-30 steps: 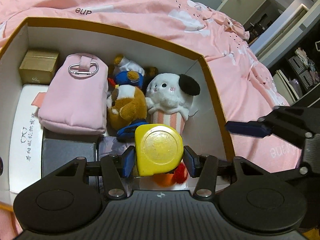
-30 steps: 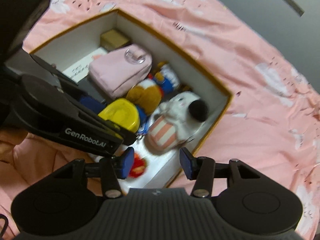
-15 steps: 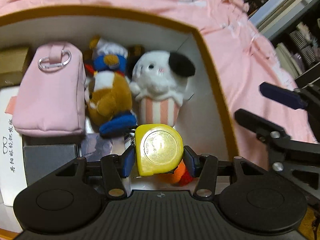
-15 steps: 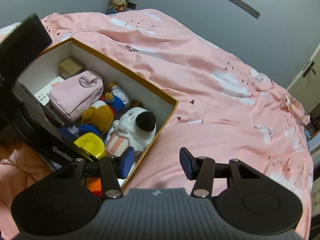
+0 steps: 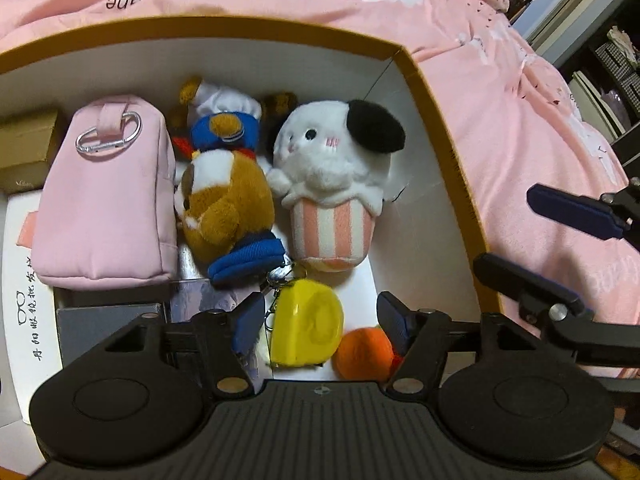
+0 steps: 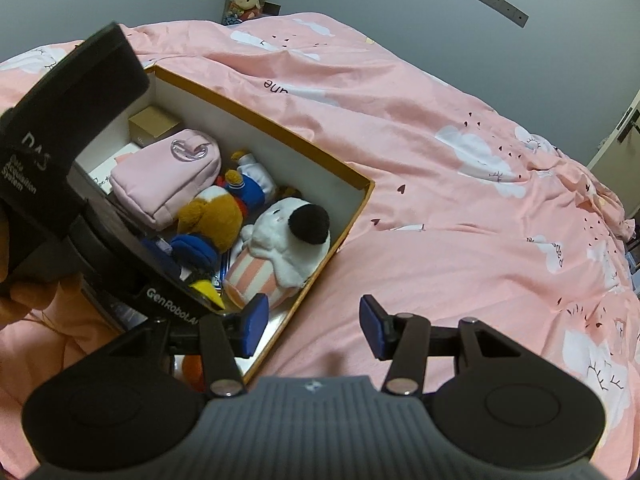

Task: Organize objects

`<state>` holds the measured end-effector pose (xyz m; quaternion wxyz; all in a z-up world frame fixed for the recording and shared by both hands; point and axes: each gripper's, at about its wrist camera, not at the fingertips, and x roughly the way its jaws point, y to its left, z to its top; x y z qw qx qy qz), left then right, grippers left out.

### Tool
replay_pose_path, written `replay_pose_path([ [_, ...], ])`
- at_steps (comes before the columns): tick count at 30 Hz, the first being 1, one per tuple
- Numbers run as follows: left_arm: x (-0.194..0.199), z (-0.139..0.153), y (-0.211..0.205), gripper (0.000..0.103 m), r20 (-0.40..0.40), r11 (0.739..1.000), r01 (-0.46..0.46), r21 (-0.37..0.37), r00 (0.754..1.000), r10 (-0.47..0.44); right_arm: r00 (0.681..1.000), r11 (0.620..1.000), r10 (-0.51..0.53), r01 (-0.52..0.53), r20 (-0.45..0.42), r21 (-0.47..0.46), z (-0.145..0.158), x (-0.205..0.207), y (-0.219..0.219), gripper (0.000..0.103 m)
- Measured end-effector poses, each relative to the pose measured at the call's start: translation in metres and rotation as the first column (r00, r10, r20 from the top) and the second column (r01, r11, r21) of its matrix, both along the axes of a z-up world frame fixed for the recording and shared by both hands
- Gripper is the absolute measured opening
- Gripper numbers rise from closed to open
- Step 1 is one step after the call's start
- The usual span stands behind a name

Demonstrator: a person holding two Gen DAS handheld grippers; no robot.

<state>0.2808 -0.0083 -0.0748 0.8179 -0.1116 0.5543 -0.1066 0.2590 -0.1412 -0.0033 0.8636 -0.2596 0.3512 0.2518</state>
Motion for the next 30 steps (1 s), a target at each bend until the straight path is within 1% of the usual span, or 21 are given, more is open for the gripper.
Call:
replay_pose_path([
  [2, -0.005, 0.005, 0.002, 0.075, 0.009, 1.0, -0.007, -0.005, 1.0, 0.007, 1.0, 1.0, -0.002, 0.002, 0.0, -0.001, 0.001, -0.002, 0.0, 0.053],
  [5, -0.017, 0.019, 0.009, 0.075, 0.056, 1.0, -0.007, -0.01, 0.998, 0.007, 1.0, 1.0, -0.002, 0.002, -0.003, 0.012, 0.003, -0.005, -0.001, 0.053],
  [8, -0.035, 0.042, 0.015, 0.075, 0.137, 1.0, -0.014, 0.008, 0.991, 0.013, 1.0, 0.999, -0.005, 0.006, -0.015, 0.049, 0.01, -0.012, -0.001, 0.054],
  [10, -0.045, 0.061, 0.014, 0.075, 0.208, 0.999, -0.023, 0.04, 0.978, 0.014, 1.0, 0.996, -0.006, 0.008, -0.024, 0.085, 0.015, -0.018, -0.001, 0.058],
  [11, -0.047, 0.07, 0.013, 0.075, 0.238, 0.998, -0.024, 0.059, 0.971, 0.009, 1.0, 0.994, -0.004, 0.007, -0.028, 0.106, 0.018, -0.021, -0.001, 0.059],
  [13, -0.061, 0.091, 0.015, 0.075, 0.318, 0.993, -0.039, 0.108, 0.948, 0.003, 0.999, 0.99, 0.004, 0.002, -0.037, 0.142, 0.025, -0.026, 0.001, 0.06],
  [15, -0.072, 0.112, 0.017, 0.075, 0.396, 0.984, -0.061, 0.166, 0.918, -0.01, 0.999, 0.985, 0.006, 0.0, -0.033, 0.175, 0.033, -0.033, 0.003, 0.062],
  [17, -0.087, 0.129, 0.02, 0.08, 0.458, 0.972, -0.096, 0.215, 0.889, -0.014, 1.0, 0.976, 0.0, 0.005, -0.022, 0.217, 0.042, -0.042, 0.004, 0.064],
  [19, -0.1, 0.144, 0.024, 0.083, 0.515, 0.96, -0.142, 0.242, 0.857, -0.003, 1.0, 0.964, -0.016, 0.02, -0.018, 0.264, 0.051, -0.049, 0.005, 0.075],
  [21, -0.114, 0.157, 0.027, 0.083, 0.559, 0.946, -0.192, 0.261, 0.829, 0.014, 0.999, 0.948, -0.037, 0.04, -0.015, 0.316, 0.059, -0.057, 0.007, 0.077],
  [22, -0.121, 0.161, 0.027, 0.086, 0.578, 0.94, -0.214, 0.266, 0.815, 0.023, 0.999, 0.941, -0.043, 0.045, -0.012, 0.336, 0.062, -0.06, 0.008, 0.078],
  [23, -0.129, 0.164, 0.028, 0.093, 0.597, 0.933, -0.24, 0.268, 0.801, 0.035, 0.999, 0.934, -0.049, 0.048, -0.007, 0.355, 0.064, -0.065, 0.01, 0.079],
  [24, -0.135, 0.164, 0.028, 0.095, 0.611, 0.927, -0.263, 0.268, 0.79, 0.048, 0.998, 0.927, -0.058, 0.053, 0.001, 0.371, 0.066, -0.07, 0.011, 0.081],
  [27, -0.155, 0.156, 0.025, 0.097, 0.652, 0.905, -0.343, 0.251, 0.751, 0.104, 0.995, 0.903, -0.091, 0.066, 0.04, 0.425, 0.068, -0.088, 0.012, 0.085],
  [29, -0.167, 0.148, 0.024, 0.097, 0.667, 0.88, -0.406, 0.245, 0.73, 0.151, 0.992, 0.891, -0.104, 0.063, 0.066, 0.45, 0.067, -0.101, 0.011, 0.087],
  [30, -0.173, 0.141, 0.022, 0.097, 0.676, 0.873, -0.425, 0.241, 0.719, 0.164, 0.991, 0.888, -0.107, 0.061, 0.077, 0.457, 0.066, -0.108, 0.01, 0.088],
])
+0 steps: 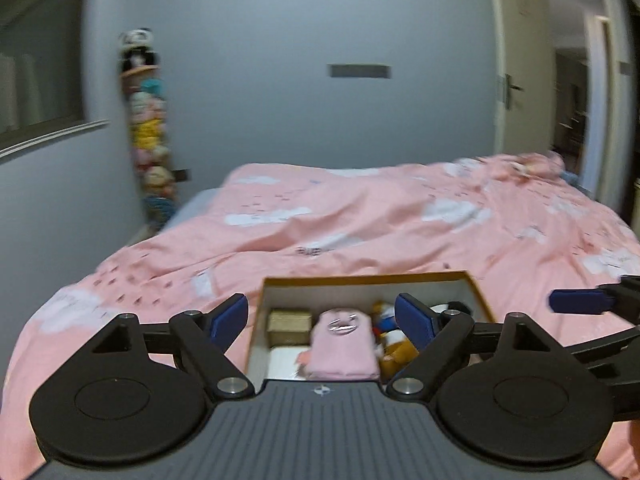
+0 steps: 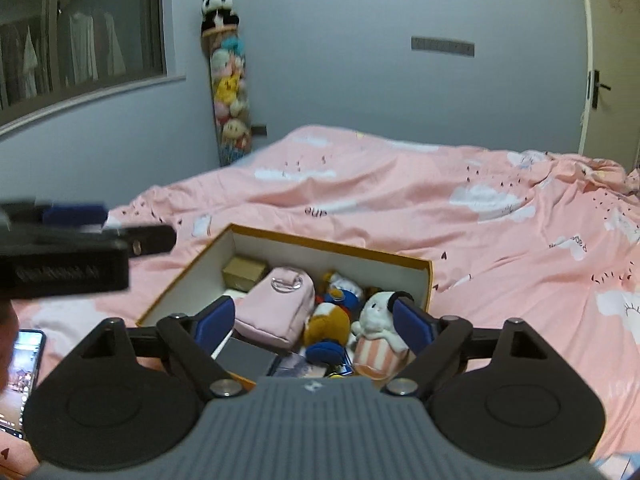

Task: Organize objects

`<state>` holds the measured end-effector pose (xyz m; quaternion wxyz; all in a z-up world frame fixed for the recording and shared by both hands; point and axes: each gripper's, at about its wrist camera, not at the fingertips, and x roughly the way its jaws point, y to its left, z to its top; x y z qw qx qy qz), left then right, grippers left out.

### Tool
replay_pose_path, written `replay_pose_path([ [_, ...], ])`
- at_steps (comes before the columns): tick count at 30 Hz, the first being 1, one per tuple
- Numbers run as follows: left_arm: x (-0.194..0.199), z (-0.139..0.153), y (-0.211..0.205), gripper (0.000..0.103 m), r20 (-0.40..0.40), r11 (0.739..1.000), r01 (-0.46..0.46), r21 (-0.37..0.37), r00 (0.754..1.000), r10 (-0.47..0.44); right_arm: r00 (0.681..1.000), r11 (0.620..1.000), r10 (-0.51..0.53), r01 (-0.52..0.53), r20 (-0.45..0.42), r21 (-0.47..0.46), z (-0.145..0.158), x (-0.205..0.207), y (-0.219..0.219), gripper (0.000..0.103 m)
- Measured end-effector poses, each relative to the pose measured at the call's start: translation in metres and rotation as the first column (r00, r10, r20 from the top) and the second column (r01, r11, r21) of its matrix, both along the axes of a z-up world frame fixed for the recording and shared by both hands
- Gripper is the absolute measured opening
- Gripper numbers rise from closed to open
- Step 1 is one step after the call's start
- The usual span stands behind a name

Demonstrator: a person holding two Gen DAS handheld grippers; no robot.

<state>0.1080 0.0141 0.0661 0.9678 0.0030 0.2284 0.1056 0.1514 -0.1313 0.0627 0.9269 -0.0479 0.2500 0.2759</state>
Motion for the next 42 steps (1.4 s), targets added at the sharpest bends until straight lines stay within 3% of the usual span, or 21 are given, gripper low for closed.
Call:
replay_pose_path([
  [11, -0.024, -0.04, 0.005, 0.097, -0.035, 0.999, -0.029, -0.042, 0.999, 0.028, 0.99, 0.991, -0.129, 0.128, 0.056, 0.027, -0.026, -0.035, -0.016, 0.091],
  [17, -0.028, -0.054, 0.003, 0.097, -0.062, 0.999, -0.039, -0.035, 0.997, 0.036, 0.991, 0.992, -0.122, 0.121, 0.049, 0.017, -0.034, -0.037, -0.012, 0.094],
  [26, -0.031, -0.067, 0.003, 0.097, -0.12, 0.998, -0.046, -0.038, 0.992, 0.041, 0.992, 0.992, -0.124, 0.124, 0.011, -0.003, -0.047, -0.038, -0.007, 0.094],
  [35, -0.027, -0.078, 0.008, 0.097, -0.203, 0.994, -0.088, -0.061, 0.976, 0.074, 0.983, 0.985, -0.168, 0.165, -0.079, -0.046, -0.063, -0.028, -0.009, 0.094],
  [42, -0.025, -0.081, 0.007, 0.097, -0.23, 0.995, -0.08, -0.064, 0.971, 0.063, 0.983, 0.986, -0.163, 0.159, -0.087, -0.045, -0.064, -0.027, -0.008, 0.095],
])
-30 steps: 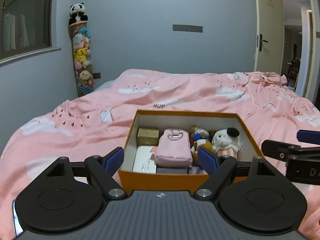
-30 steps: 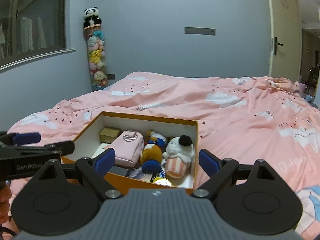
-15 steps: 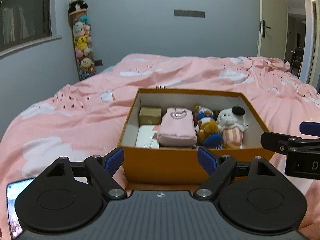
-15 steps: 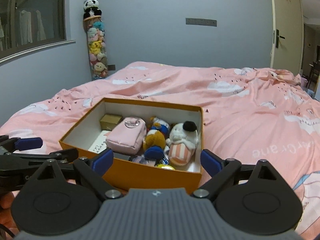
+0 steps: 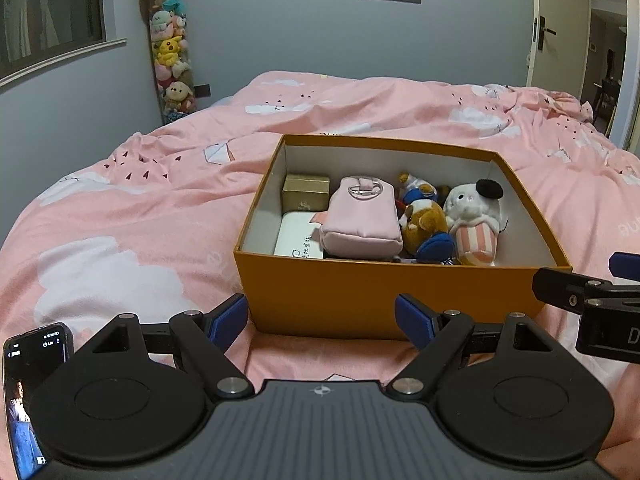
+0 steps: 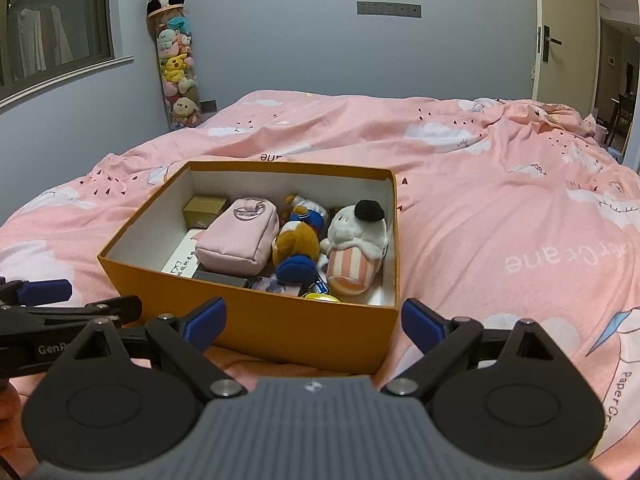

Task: Organize objects

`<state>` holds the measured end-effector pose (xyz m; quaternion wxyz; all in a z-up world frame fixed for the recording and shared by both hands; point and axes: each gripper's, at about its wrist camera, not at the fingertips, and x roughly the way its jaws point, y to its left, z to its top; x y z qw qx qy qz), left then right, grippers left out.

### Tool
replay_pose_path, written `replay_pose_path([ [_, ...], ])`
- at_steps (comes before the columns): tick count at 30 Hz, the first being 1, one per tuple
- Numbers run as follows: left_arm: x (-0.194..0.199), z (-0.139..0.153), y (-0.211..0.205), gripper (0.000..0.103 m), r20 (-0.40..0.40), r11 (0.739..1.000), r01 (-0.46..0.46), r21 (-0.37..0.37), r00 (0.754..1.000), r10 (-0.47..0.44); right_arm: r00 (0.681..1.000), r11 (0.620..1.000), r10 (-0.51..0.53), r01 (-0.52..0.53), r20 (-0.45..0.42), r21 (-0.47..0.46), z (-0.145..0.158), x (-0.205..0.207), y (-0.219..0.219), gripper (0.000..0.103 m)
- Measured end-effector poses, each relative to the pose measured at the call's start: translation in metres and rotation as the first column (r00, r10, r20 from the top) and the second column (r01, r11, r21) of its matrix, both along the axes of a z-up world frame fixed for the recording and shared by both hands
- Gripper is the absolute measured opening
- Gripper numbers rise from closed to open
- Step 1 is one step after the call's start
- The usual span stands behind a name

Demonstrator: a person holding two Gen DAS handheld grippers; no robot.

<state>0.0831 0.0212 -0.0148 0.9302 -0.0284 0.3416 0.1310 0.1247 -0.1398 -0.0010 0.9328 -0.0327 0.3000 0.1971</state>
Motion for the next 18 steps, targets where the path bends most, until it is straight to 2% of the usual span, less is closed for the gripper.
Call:
replay_pose_path([
  [18, 0.0002, -0.0005, -0.0018, 0.097, -0.01, 1.0, 0.006, 0.003, 1.0, -0.006, 1.0, 1.0, -0.01, 0.01, -0.015, 0.0, -0.0017, -0.0006, -0.0014, 0.095],
])
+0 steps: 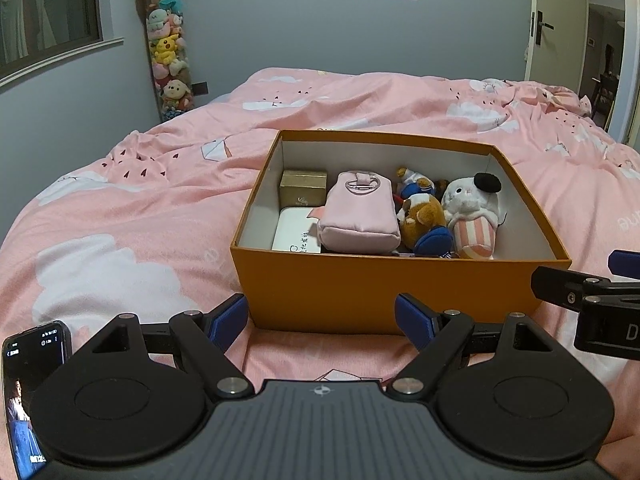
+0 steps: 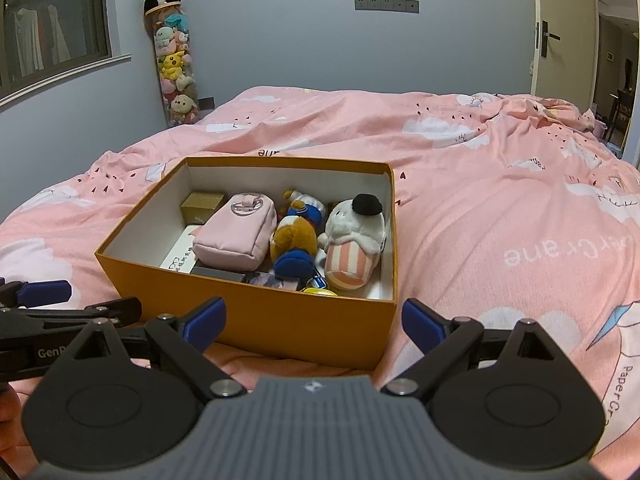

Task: Organize objects

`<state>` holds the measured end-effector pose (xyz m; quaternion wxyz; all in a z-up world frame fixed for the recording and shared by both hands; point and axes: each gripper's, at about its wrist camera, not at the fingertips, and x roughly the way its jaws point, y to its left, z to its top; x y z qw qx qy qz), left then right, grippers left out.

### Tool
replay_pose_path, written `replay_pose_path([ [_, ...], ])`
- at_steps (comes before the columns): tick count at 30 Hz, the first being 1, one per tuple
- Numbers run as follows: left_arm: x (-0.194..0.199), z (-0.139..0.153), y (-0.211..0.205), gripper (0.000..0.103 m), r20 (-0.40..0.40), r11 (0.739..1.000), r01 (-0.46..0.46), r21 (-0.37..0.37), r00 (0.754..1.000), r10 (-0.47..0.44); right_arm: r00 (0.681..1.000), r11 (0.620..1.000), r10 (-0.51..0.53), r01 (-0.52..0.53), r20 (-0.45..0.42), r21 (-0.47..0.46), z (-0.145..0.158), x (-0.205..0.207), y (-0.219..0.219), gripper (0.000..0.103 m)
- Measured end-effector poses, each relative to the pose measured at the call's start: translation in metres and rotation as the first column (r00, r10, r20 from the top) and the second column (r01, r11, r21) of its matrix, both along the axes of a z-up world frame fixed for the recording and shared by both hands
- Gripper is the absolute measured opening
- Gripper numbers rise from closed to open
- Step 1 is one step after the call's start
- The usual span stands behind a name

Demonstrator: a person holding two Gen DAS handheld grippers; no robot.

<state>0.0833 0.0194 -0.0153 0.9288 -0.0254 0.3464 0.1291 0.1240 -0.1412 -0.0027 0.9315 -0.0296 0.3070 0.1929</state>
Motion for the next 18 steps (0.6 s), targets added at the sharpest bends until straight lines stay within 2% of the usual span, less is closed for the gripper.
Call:
replay_pose_path([
  [18, 0.0009, 0.0011, -0.0005, 0.097, 0.003, 1.0, 0.01, 0.01, 1.0, -0.011, 1.0, 1.0, 0.001, -0.001, -0.008, -0.013, -0.0025, 0.0029, 0.0009, 0.095],
])
